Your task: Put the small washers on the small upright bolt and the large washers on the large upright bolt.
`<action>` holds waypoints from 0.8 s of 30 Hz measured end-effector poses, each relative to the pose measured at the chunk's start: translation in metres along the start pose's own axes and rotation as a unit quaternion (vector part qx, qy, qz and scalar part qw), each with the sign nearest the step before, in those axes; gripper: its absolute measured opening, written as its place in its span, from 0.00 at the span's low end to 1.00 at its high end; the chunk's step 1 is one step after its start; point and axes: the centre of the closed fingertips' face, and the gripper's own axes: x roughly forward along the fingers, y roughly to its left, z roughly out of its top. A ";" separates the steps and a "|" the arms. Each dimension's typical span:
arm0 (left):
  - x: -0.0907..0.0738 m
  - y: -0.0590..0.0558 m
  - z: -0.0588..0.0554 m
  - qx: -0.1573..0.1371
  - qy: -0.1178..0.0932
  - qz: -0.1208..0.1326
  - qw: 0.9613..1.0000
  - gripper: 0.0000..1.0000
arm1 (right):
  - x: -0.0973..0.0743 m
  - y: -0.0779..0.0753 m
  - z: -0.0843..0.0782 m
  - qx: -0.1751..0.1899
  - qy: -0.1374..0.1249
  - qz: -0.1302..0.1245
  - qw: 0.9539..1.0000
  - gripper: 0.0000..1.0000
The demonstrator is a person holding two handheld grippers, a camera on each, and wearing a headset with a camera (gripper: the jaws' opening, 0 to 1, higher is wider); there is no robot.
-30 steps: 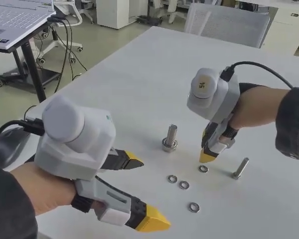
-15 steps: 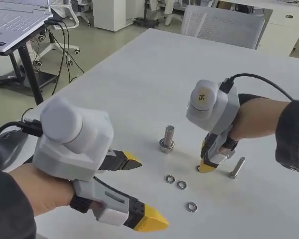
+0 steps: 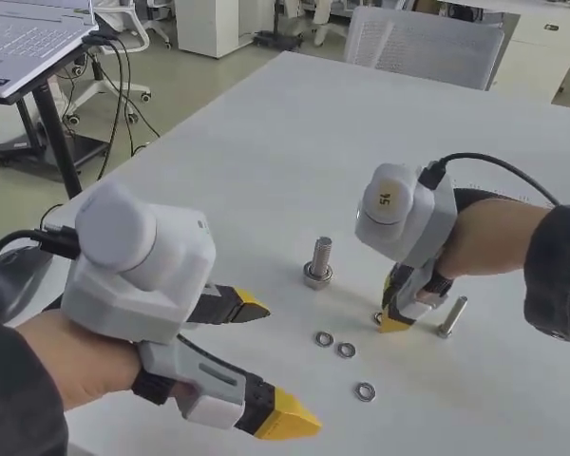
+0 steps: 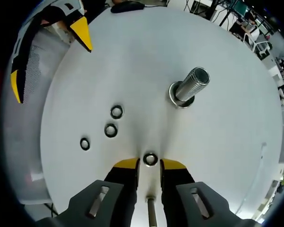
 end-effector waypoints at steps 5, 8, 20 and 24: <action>0.001 0.000 0.001 0.000 -0.001 0.000 1.000 0.76 | 0.000 0.000 -0.001 0.001 0.000 0.002 1.000 0.18; 0.001 0.000 0.001 0.000 -0.001 0.000 1.000 0.76 | 0.000 0.001 -0.002 0.003 -0.001 0.004 1.000 0.18; 0.001 -0.002 -0.001 0.000 0.000 -0.002 1.000 0.75 | 0.001 0.003 0.000 0.011 -0.003 0.011 1.000 0.15; 0.001 -0.002 -0.002 -0.001 -0.001 -0.003 1.000 0.75 | 0.001 0.004 0.000 0.013 -0.005 0.011 1.000 0.15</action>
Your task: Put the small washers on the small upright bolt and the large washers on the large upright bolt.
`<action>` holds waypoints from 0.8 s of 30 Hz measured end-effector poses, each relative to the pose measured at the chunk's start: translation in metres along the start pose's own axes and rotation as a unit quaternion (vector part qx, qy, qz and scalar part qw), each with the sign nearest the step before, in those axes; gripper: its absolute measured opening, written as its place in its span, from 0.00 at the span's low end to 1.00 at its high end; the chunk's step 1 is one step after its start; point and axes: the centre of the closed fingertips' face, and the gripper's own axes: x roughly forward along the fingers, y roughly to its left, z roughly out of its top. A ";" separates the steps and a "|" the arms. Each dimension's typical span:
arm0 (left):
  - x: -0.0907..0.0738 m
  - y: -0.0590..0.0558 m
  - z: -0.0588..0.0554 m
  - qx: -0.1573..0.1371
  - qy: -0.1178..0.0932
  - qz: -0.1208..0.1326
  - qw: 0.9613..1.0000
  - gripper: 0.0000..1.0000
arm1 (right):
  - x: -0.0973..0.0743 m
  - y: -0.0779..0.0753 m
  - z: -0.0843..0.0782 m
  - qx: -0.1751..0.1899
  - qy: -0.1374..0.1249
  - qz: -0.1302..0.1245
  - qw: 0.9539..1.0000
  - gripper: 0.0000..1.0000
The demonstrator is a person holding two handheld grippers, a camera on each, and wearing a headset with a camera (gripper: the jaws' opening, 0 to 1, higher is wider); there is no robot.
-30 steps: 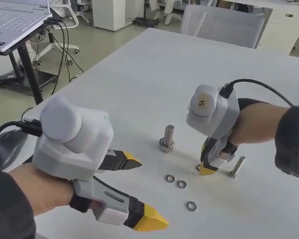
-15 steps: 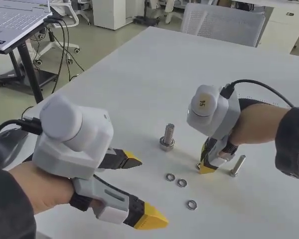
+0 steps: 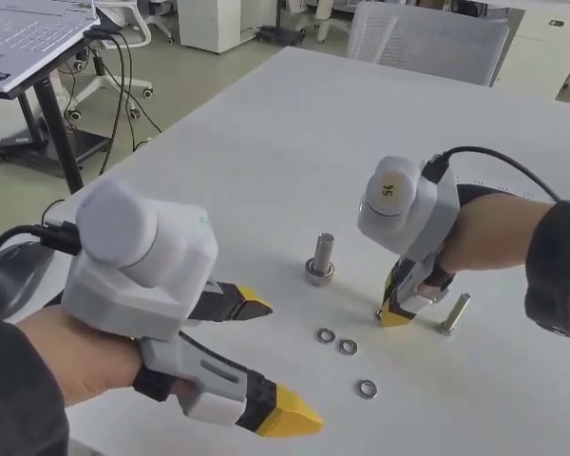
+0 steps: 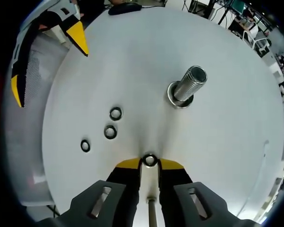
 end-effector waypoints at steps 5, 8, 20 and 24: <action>0.000 0.000 -0.001 0.000 0.001 0.000 1.000 0.75 | 0.000 0.003 0.001 0.001 -0.002 -0.003 1.000 0.14; -0.001 -0.001 -0.001 0.000 0.000 0.000 1.000 0.75 | 0.000 0.004 0.001 0.001 0.000 -0.003 1.000 0.14; -0.002 -0.002 -0.004 0.000 0.002 -0.001 1.000 0.75 | 0.002 0.005 0.002 -0.006 -0.002 -0.003 1.000 0.14; -0.002 -0.002 -0.004 0.000 0.003 -0.001 1.000 0.75 | 0.001 0.005 0.002 -0.006 -0.002 -0.002 1.000 0.14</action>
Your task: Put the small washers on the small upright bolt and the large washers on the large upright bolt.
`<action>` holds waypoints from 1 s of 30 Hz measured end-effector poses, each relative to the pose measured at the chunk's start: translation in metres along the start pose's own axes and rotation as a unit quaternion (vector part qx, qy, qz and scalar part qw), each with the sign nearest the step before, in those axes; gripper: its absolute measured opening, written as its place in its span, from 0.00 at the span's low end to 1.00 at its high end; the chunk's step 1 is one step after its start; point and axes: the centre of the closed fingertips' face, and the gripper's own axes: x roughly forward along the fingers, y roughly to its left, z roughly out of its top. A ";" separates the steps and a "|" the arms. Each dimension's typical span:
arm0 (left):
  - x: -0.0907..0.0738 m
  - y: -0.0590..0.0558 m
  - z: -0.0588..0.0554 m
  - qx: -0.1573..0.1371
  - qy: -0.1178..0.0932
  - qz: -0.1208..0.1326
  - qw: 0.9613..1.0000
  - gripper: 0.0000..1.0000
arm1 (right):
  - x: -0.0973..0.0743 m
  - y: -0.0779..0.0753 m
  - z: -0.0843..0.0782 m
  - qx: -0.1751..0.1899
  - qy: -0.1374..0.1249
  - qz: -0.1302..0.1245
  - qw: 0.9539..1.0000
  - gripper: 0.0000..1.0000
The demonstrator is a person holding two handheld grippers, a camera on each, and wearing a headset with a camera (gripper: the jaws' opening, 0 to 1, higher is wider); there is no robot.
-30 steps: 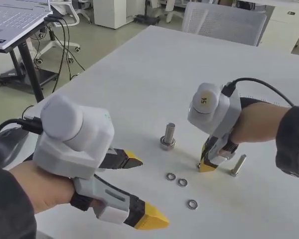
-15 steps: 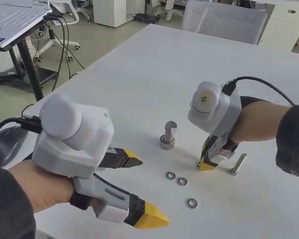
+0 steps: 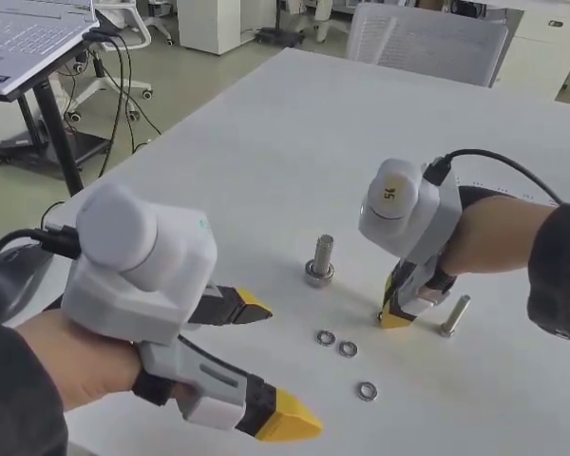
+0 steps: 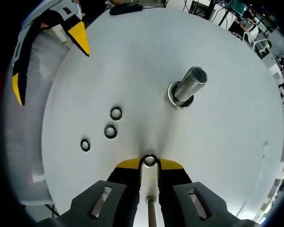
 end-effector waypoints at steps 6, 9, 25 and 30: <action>0.000 0.000 0.000 0.000 0.000 0.000 1.000 0.75 | -0.004 0.001 0.000 -0.001 0.001 -0.001 1.000 0.14; 0.000 -0.001 0.000 0.000 0.000 -0.001 1.000 0.75 | -0.007 0.002 0.000 0.000 0.002 -0.001 1.000 0.14; -0.001 -0.002 0.003 0.004 -0.004 -0.002 1.000 0.74 | -0.040 0.011 0.005 -0.005 -0.005 -0.012 1.000 0.14; -0.001 -0.003 0.003 0.005 -0.004 -0.003 1.000 0.74 | -0.051 0.011 0.004 -0.008 -0.006 -0.015 1.000 0.14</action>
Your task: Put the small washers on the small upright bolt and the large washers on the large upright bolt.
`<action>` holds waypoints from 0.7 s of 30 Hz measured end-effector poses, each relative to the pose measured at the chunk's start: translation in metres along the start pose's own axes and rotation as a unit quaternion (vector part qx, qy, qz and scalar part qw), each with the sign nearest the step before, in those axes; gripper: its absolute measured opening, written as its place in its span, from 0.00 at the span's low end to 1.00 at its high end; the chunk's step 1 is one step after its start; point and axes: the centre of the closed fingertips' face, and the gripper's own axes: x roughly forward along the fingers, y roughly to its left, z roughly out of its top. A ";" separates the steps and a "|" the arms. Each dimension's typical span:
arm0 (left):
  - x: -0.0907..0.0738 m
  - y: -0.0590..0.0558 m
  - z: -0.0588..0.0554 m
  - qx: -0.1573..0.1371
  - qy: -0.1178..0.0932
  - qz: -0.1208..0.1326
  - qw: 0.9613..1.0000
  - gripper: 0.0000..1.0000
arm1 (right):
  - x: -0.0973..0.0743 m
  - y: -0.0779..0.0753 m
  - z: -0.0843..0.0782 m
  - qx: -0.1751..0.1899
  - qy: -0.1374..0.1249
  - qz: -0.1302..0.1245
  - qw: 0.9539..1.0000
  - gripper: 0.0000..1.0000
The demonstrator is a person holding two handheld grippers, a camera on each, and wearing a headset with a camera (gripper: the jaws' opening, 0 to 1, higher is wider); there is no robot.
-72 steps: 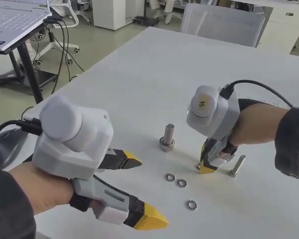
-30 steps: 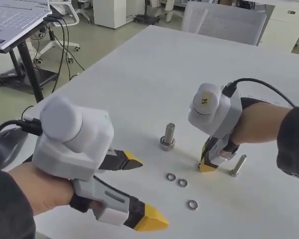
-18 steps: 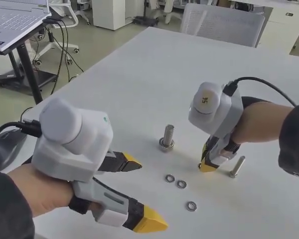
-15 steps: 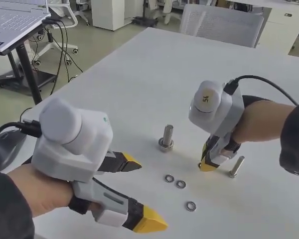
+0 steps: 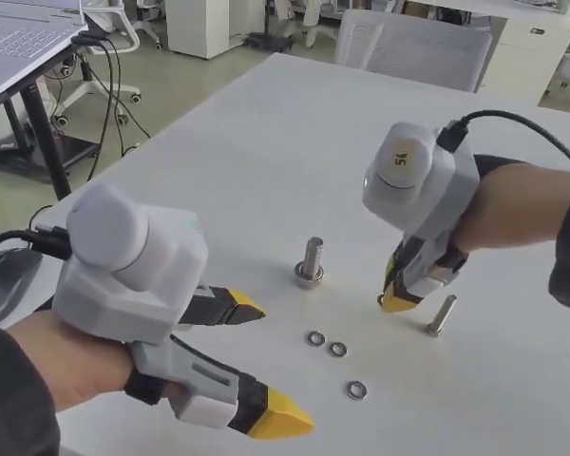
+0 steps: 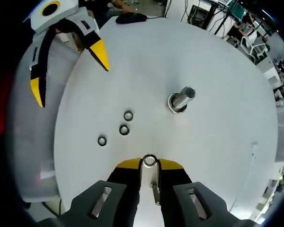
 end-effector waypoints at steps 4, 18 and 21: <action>0.000 0.000 0.000 0.001 0.000 -0.001 1.000 0.74 | -0.010 -0.004 -0.003 -0.002 0.002 -0.010 1.000 0.14; 0.000 -0.001 0.000 0.002 0.000 -0.004 1.000 0.74 | -0.036 -0.006 -0.018 0.007 0.008 -0.026 1.000 0.14; 0.000 -0.002 -0.001 0.003 0.002 -0.006 1.000 0.74 | -0.040 -0.008 -0.024 0.011 0.011 -0.033 0.999 0.14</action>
